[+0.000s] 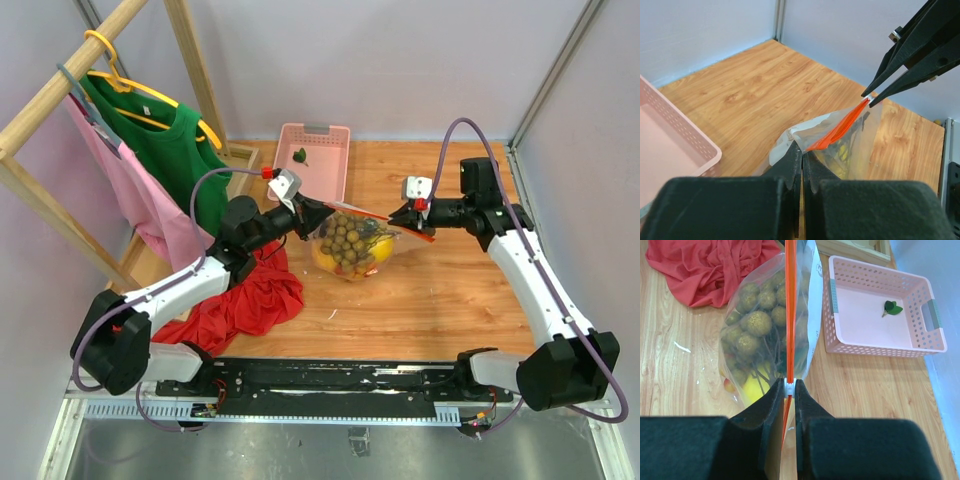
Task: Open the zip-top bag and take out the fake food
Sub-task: Unzip the zipper food storage bag at the center of the board.
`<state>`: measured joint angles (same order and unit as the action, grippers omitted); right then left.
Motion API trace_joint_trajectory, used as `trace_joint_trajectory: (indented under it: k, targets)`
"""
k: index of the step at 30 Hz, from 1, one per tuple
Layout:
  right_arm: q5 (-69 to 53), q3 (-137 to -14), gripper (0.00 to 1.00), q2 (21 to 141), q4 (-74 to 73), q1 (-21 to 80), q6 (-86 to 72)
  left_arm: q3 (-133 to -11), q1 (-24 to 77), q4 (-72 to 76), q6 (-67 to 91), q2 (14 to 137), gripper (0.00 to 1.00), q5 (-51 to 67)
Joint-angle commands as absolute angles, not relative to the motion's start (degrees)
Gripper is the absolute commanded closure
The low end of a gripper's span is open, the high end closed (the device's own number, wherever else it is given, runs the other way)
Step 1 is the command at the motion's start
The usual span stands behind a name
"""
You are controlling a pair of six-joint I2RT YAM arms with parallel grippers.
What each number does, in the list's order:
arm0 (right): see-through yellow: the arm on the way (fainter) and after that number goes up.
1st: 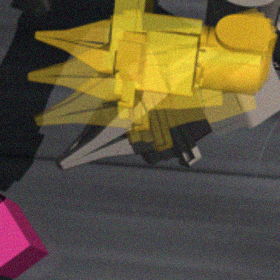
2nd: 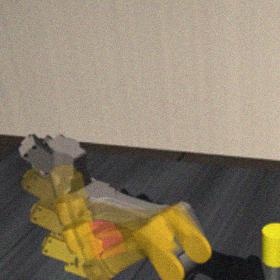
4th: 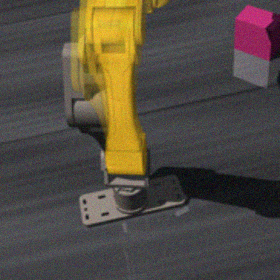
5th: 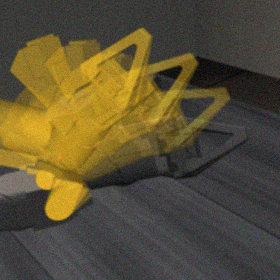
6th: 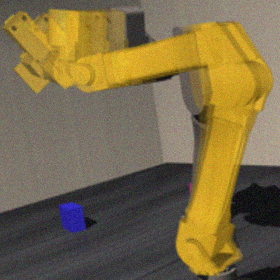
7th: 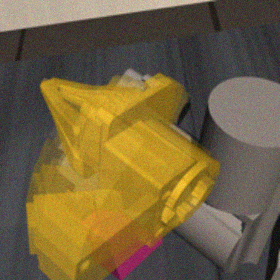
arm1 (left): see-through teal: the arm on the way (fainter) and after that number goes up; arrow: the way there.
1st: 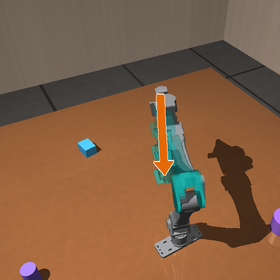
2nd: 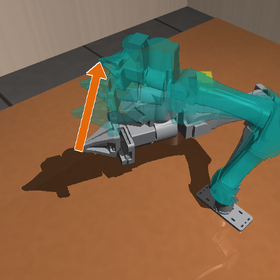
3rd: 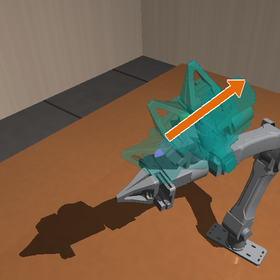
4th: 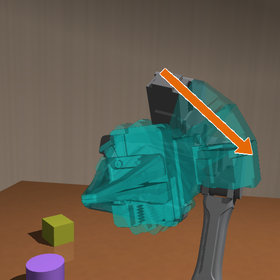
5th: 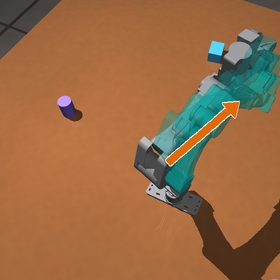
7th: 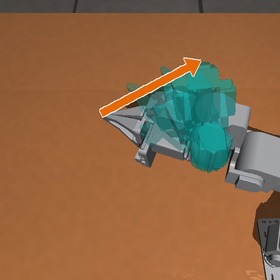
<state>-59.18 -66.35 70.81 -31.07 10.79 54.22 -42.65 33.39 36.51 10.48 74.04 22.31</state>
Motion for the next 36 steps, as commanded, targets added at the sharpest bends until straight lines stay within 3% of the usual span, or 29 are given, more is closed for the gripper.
trace_joint_trajectory:
  k: [1, 36]
  targets:
    - [-59.9, -68.6, 0.99, 70.4, -32.8, 9.2, 55.6, -45.7, 32.2, 39.5, 9.1, 74.9, 1.00, 22.9]
    - [-53.4, -63.7, 0.99, 68.1, -43.8, 1.1, 63.9, -47.7, 27.6, 40.6, 8.4, 80.9, 1.00, 28.2]
